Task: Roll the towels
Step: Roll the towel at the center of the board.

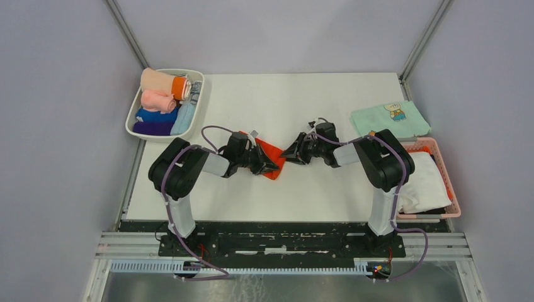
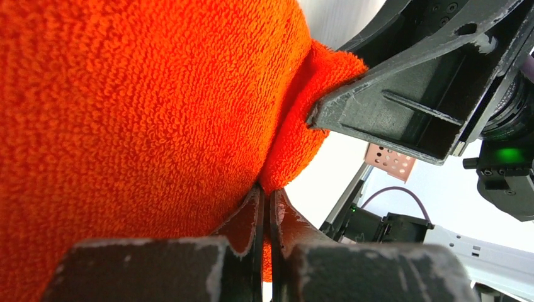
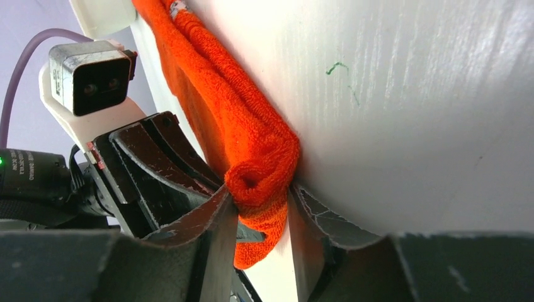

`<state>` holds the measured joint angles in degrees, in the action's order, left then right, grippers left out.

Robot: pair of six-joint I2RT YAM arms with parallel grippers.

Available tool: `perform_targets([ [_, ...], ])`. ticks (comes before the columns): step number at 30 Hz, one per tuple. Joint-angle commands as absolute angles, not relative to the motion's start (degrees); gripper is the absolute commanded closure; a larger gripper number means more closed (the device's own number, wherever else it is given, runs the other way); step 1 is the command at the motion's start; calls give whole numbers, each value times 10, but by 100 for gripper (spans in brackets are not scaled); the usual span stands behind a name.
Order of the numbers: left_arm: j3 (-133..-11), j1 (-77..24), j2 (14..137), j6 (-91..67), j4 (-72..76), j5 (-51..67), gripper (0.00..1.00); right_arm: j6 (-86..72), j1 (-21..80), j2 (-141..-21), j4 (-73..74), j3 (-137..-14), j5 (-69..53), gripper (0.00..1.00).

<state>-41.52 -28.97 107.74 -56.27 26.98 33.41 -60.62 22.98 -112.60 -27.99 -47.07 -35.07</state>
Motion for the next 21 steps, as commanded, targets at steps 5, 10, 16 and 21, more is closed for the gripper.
perform_targets([
  [5,-401,-290,1087,-591,254,336,95,-528,238,-1120,-74,-521,-243,68],
  [10,-394,-294,1054,-572,209,316,87,-492,255,-1096,62,-581,-198,85],
  [16,-402,-312,981,-503,86,240,78,-465,267,-1078,188,-644,-153,95],
  [21,-432,-352,928,-437,-64,108,70,-461,268,-1082,227,-668,-153,95],
])
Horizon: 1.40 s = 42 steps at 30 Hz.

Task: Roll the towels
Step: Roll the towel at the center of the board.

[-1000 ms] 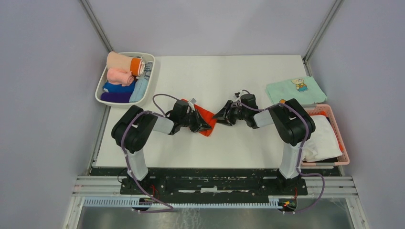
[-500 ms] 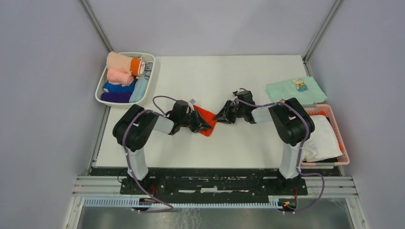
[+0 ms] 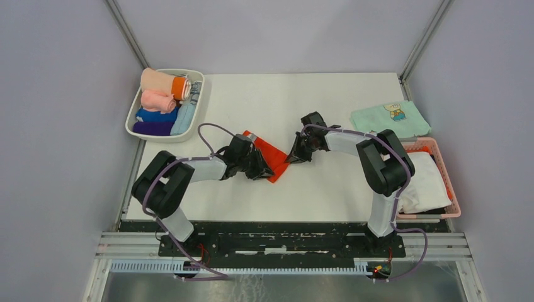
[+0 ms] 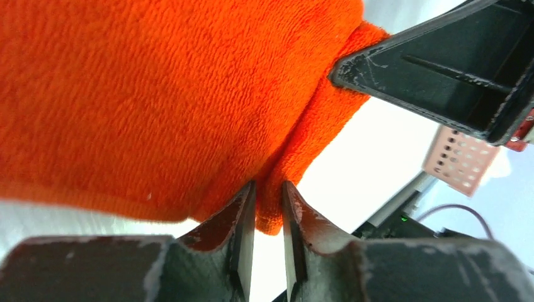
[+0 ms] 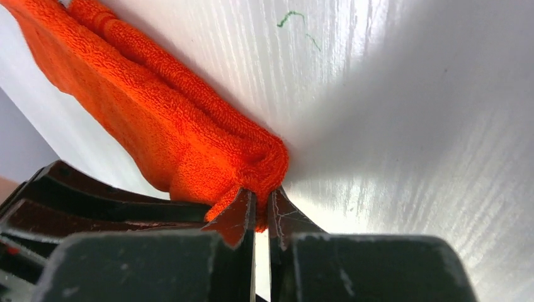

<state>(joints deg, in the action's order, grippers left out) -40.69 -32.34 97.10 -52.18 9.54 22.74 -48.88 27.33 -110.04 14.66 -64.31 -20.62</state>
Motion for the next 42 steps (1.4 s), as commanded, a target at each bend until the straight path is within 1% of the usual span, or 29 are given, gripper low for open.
perform_targets([
  [1,-441,-364,922,-427,-88,85,69,-460,268,-1082,231,-670,-154,95],
  [6,-464,-398,886,-414,-153,4,64,-459,270,-1079,234,-673,-153,94],
  [8,-481,-413,864,-408,-170,-37,60,-458,271,-1079,237,-674,-151,94],
  [14,-558,-532,836,-349,-196,-204,54,-462,271,-1082,234,-672,-154,94],
  [20,-629,-635,904,-259,-193,-318,52,-464,270,-1082,233,-671,-158,94],
  [24,-676,-677,972,-198,-190,-392,52,-466,270,-1086,230,-671,-163,94],
  [32,-693,-685,1070,-133,-163,-469,51,-467,271,-1086,227,-664,-170,94],
  [42,-674,-685,1114,-118,-140,-446,52,-472,271,-1093,213,-658,-180,94],
])
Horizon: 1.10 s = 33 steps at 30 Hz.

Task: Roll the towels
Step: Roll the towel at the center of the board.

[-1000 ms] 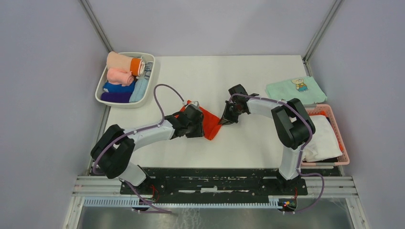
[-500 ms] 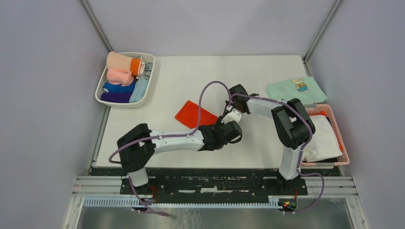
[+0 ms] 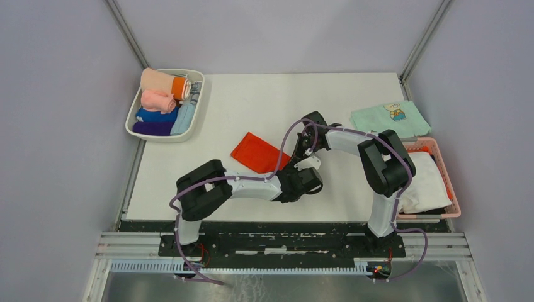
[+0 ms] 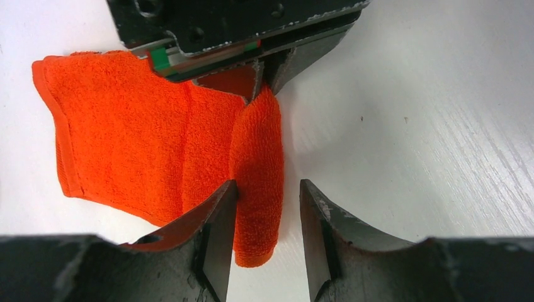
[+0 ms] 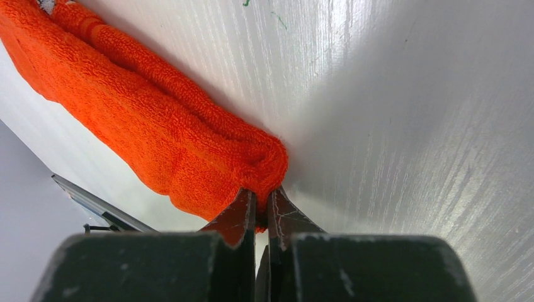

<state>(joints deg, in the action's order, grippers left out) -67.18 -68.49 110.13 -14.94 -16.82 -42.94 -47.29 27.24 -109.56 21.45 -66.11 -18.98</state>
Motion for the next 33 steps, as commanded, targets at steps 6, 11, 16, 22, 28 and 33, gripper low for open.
perform_targets([
  [6,-679,-684,1117,-114,-141,-442,52,-475,271,-1096,209,-659,-188,94],
  [11,-687,-677,1143,-138,-165,-431,52,-475,270,-1094,208,-657,-190,93],
  [16,-672,-647,1160,-172,-176,-389,54,-474,271,-1089,204,-655,-195,92],
  [22,-658,-622,1152,-185,-181,-324,70,-479,269,-1072,180,-650,-213,89],
  [28,-619,-582,1104,-204,-147,-213,89,-475,256,-1037,154,-644,-223,83],
  [33,-602,-556,1055,-232,-136,-169,78,-473,255,-1044,154,-646,-226,91],
])
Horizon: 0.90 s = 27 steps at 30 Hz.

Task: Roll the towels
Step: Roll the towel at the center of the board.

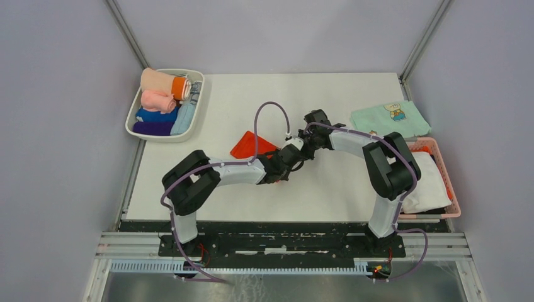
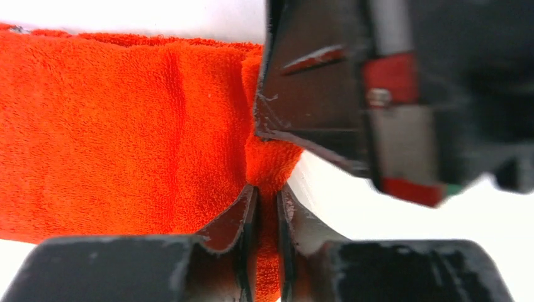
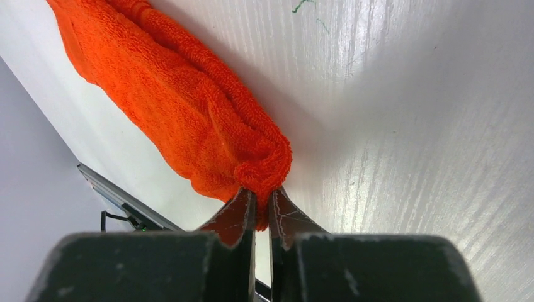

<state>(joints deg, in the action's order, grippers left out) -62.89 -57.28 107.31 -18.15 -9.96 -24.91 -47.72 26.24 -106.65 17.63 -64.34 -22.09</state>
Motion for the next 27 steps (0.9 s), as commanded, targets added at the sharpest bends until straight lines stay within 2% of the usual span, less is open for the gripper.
perform_targets([
  [1,-604,-557,1046,-232,-142,-179,73,-473,255,-1047,155,-644,-225,92],
  [4,-616,-571,1022,-222,-165,-217,62,-475,255,-1056,156,-643,-226,92],
  [7,-639,-603,1009,-215,-192,-269,58,-477,255,-1064,156,-642,-226,93],
  [19,-727,-702,1057,-144,-219,-450,56,-482,254,-1087,177,-650,-231,93],
  [27,-734,-706,1094,-129,-204,-463,56,-487,251,-1100,178,-647,-241,93],
])
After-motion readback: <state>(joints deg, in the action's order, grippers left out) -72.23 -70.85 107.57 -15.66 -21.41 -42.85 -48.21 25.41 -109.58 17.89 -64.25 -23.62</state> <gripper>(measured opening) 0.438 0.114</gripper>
